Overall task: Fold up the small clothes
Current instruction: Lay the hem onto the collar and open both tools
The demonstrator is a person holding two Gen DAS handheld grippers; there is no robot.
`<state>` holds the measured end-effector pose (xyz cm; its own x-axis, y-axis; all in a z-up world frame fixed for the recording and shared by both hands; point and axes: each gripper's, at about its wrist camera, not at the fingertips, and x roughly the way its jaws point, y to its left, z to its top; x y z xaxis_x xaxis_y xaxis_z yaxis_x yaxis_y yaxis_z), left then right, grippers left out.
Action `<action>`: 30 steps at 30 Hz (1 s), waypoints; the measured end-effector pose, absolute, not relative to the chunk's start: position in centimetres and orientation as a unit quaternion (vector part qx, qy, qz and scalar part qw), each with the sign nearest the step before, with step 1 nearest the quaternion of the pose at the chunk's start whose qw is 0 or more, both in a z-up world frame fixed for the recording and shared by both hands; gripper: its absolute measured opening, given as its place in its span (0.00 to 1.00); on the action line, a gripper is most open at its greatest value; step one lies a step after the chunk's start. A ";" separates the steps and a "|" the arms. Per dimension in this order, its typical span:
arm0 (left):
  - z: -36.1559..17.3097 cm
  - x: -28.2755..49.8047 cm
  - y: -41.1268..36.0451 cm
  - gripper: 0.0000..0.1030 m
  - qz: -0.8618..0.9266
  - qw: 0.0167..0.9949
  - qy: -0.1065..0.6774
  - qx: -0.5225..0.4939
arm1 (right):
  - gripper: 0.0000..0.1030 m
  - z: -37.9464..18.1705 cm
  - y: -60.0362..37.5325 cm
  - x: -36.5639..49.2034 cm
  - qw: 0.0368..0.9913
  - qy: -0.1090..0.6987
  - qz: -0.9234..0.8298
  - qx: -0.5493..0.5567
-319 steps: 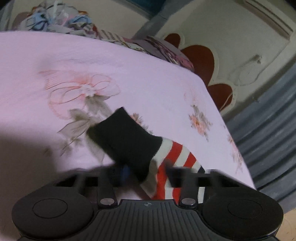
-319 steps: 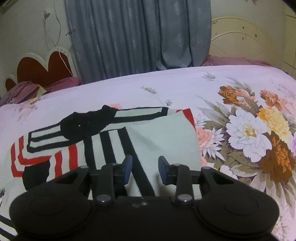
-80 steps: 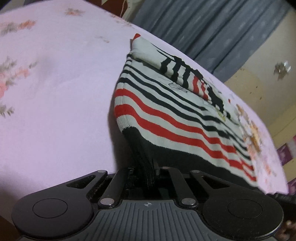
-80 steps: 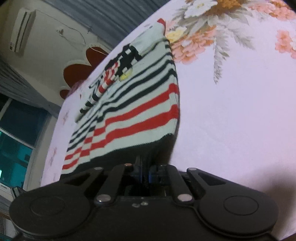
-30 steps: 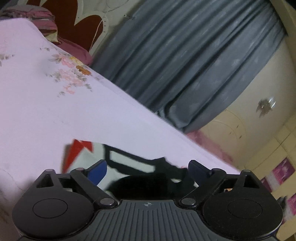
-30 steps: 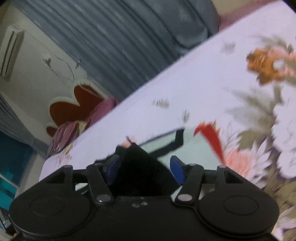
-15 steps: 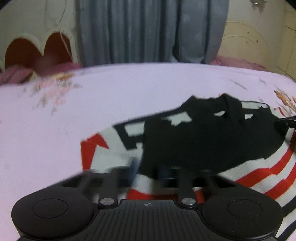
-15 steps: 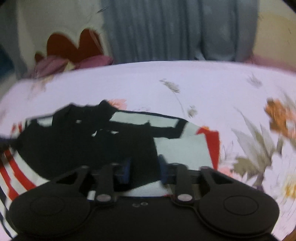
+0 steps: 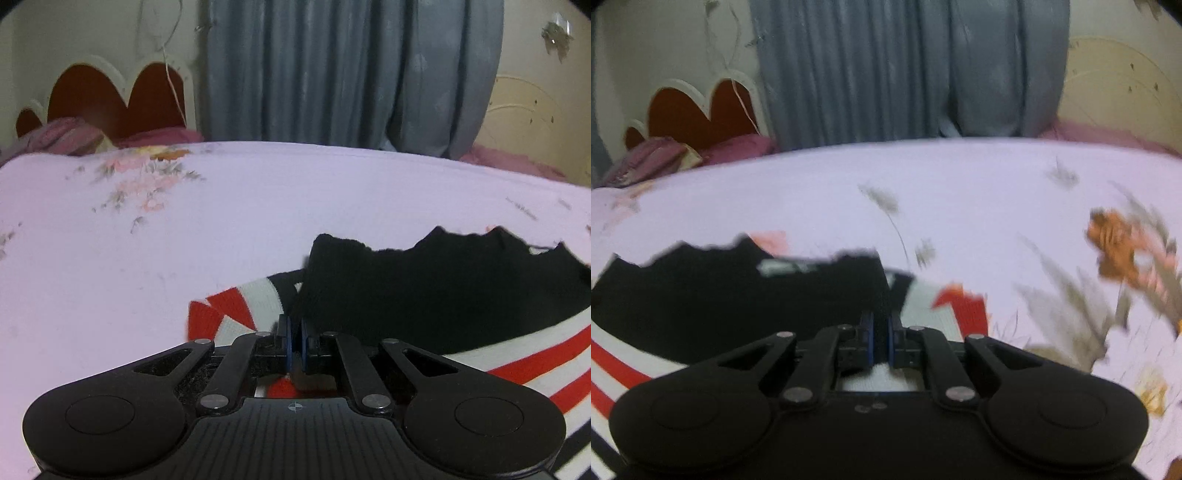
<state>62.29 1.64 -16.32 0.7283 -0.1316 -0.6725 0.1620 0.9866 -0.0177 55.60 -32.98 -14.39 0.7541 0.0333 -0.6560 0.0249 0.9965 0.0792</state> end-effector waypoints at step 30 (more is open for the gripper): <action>-16.7 60.9 -2.9 0.84 -0.105 0.926 0.355 0.068 | 0.50 -14.3 -30.0 56.0 0.930 0.366 -0.021 -0.007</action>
